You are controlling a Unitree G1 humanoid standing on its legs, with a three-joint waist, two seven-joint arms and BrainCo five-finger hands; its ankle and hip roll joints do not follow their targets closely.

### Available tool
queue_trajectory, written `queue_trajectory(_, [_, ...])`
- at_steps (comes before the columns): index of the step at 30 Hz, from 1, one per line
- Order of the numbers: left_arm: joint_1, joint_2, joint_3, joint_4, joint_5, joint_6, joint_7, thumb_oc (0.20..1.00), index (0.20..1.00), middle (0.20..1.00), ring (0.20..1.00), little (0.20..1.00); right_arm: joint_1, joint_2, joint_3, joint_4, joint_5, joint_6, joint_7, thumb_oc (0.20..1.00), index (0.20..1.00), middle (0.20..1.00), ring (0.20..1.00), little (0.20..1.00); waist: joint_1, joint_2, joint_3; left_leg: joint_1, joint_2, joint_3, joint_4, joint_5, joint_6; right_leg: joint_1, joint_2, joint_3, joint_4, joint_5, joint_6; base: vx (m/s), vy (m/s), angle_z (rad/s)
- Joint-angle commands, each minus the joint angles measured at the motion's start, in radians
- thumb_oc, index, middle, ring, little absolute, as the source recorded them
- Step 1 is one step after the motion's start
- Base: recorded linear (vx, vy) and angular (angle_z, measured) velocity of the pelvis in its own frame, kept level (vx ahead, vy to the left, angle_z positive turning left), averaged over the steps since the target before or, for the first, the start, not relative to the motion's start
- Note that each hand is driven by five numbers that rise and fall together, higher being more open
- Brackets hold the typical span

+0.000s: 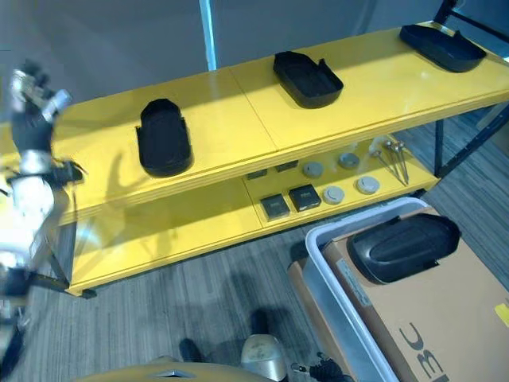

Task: Move parts from the plastic box to the shelf.

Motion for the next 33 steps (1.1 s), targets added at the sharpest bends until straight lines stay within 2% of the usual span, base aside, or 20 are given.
queue_trajectory(1, [-0.049, -0.009, 0.052, 0.055, 0.075, -0.04, -0.049, 1.0, 1.0, 1.0, 1.0, 1.0, 0.013, 0.022, -0.008, -0.001, 0.065, 0.001, -0.024, 1.0, 1.0, 1.0, 1.0, 1.0, 0.014, -0.009, 0.007, -0.064, 0.131, -0.145, 0.028, 0.017, -0.068, 0.016, -0.078, 0.001, 0.081, -0.103, 0.073, -0.01, 0.009, 0.12])
queue_trajectory(3, [0.028, -0.041, 0.066, 0.033, 0.06, -0.048, -0.073, 1.0, 1.0, 1.0, 1.0, 1.0, 0.022, 0.032, -0.016, -0.036, 0.09, 0.006, -0.025, 1.0, 1.0, 1.0, 1.0, 1.0, 0.028, -0.015, 0.004, -0.063, 0.129, -0.154, 0.028, 0.017, -0.067, 0.024, -0.079, -0.008, 0.076, -0.101, 0.074, -0.02, 0.002, 0.12])
queue_trajectory(7, [0.141, -0.075, 0.077, 0.051, -0.049, -0.063, -0.089, 1.0, 1.0, 1.0, 1.0, 1.0, 0.025, 0.04, -0.033, -0.079, 0.113, -0.093, -0.06, 1.0, 1.0, 1.0, 1.0, 1.0, 0.06, -0.02, 0.001, -0.07, 0.124, -0.176, 0.033, 0.016, -0.066, 0.037, -0.08, -0.028, 0.069, -0.098, 0.074, -0.03, 0.01, 0.09])
queue_trajectory(8, [0.148, -0.078, 0.079, 0.054, -0.057, -0.064, -0.091, 1.0, 1.0, 1.0, 1.0, 1.0, 0.024, 0.039, -0.033, -0.084, 0.104, -0.098, -0.068, 1.0, 1.0, 1.0, 1.0, 1.0, 0.061, -0.02, 0.001, -0.069, 0.124, -0.176, 0.032, 0.017, -0.066, 0.039, -0.08, -0.03, 0.067, -0.098, 0.075, -0.03, 0.022, 0.11])
queue_trajectory(9, [0.166, -0.082, 0.081, 0.07, -0.057, -0.082, -0.086, 1.0, 1.0, 1.0, 1.0, 1.0, 0.028, 0.041, -0.034, -0.094, 0.133, -0.043, -0.028, 1.0, 1.0, 1.0, 1.0, 1.0, 0.065, -0.021, -0.001, -0.067, 0.124, -0.173, 0.031, 0.018, -0.067, 0.041, -0.081, -0.035, 0.063, -0.094, 0.075, -0.04, 0.024, 0.11])
queue_trajectory(10, [0.174, -0.079, 0.078, 0.082, -0.062, -0.092, -0.094, 1.0, 1.0, 1.0, 1.0, 1.0, 0.029, 0.048, -0.048, -0.065, 0.202, -0.061, -0.012, 1.0, 1.0, 1.0, 1.0, 1.0, 0.07, -0.024, -0.003, -0.065, 0.124, -0.176, 0.03, 0.017, -0.067, 0.045, -0.081, -0.038, 0.059, -0.092, 0.076, -0.04, 0.019, 0.11])
queue_trajectory(13, [0.17, -0.074, 0.081, 0.058, -0.045, -0.076, -0.083, 1.0, 1.0, 1.0, 1.0, 1.0, 0.018, 0.043, -0.067, -0.028, 0.204, -0.089, 0.023, 1.0, 1.0, 1.0, 1.0, 1.0, 0.08, -0.025, -0.006, -0.059, 0.12, -0.182, 0.017, 0.02, -0.067, 0.05, -0.084, -0.05, 0.054, -0.088, 0.082, -0.03, 0.012, 0.12])
queue_trajectory(14, [0.107, -0.13, -0.016, 0.14, -0.018, -0.074, -0.117, 1.0, 1.0, 1.0, 1.0, 1.0, -0.078, -0.025, -0.03, -0.045, 0.325, -0.106, 0.132, 1.0, 1.0, 1.0, 1.0, 1.0, 0.097, -0.096, 0.123, -0.239, 0.055, -0.349, 0.134, 0.016, -0.025, -0.163, -0.016, 0.045, 0.234, -0.101, 0.055, 0.0, 0.189, 0.04])
queue_trajectory(15, [0.055, -0.135, -0.043, 0.156, -0.004, -0.074, -0.104, 1.0, 1.0, 1.0, 1.0, 1.0, -0.064, -0.015, -0.043, -0.06, 0.28, -0.104, 0.144, 1.0, 1.0, 1.0, 1.0, 1.0, 0.072, -0.094, 0.116, -0.218, 0.052, -0.315, 0.112, 0.007, -0.02, -0.173, -0.04, 0.047, 0.241, -0.097, 0.074, 0.03, 0.21, -0.02])
queue_trajectory(18, [0.019, -0.135, -0.056, 0.153, -0.002, -0.059, -0.085, 1.0, 1.0, 1.0, 1.0, 1.0, -0.052, -0.005, -0.049, -0.067, 0.252, -0.085, 0.14, 1.0, 1.0, 1.0, 1.0, 1.0, 0.056, -0.093, 0.114, -0.198, 0.043, -0.288, 0.093, -0.006, -0.012, -0.176, -0.061, 0.059, 0.231, -0.084, 0.093, 0.01, 0.188, -0.01])
queue_trajectory(21, [-0.005, -0.136, -0.077, 0.155, -0.004, -0.037, -0.09, 1.0, 1.0, 1.0, 1.0, 1.0, -0.044, 0.009, -0.041, -0.057, 0.186, -0.094, 0.159, 1.0, 1.0, 1.0, 1.0, 1.0, 0.041, -0.098, 0.105, -0.17, 0.035, -0.258, 0.068, -0.018, -0.004, -0.168, -0.076, 0.072, 0.201, -0.061, 0.112, 0.04, 0.067, -0.24])
queue_trajectory(24, [-0.018, -0.151, -0.1, 0.138, -0.04, -0.025, -0.146, 1.0, 1.0, 1.0, 1.0, 1.0, -0.055, 0.015, -0.02, -0.058, 0.197, -0.074, 0.152, 1.0, 1.0, 1.0, 1.0, 1.0, 0.043, -0.107, 0.097, -0.164, 0.036, -0.241, 0.058, -0.022, -0.001, -0.15, -0.074, 0.072, 0.161, -0.047, 0.116, 0.04, -0.051, -0.16])
queue_trajectory(29, [-0.052, -0.185, -0.159, 0.161, -0.053, -0.005, -0.13, 1.0, 1.0, 1.0, 1.0, 1.0, -0.073, 0.024, 0.015, -0.075, 0.186, -0.054, 0.134, 1.0, 1.0, 1.0, 1.0, 1.0, 0.04, -0.112, 0.099, -0.179, 0.05, -0.229, 0.054, -0.012, -0.006, -0.148, -0.06, 0.073, 0.138, -0.041, 0.112, 0.0, -0.064, -0.08])
queue_trajectory(33, [-0.097, -0.2, -0.196, 0.209, -0.055, -0.049, -0.148, 1.0, 1.0, 1.0, 1.0, 1.0, -0.084, 0.023, 0.037, -0.087, 0.178, -0.038, 0.129, 1.0, 1.0, 1.0, 1.0, 1.0, 0.03, -0.118, 0.113, -0.209, 0.067, -0.221, 0.068, -0.004, -0.011, -0.166, -0.048, 0.076, 0.141, -0.042, 0.105, -0.03, -0.079, -0.08])
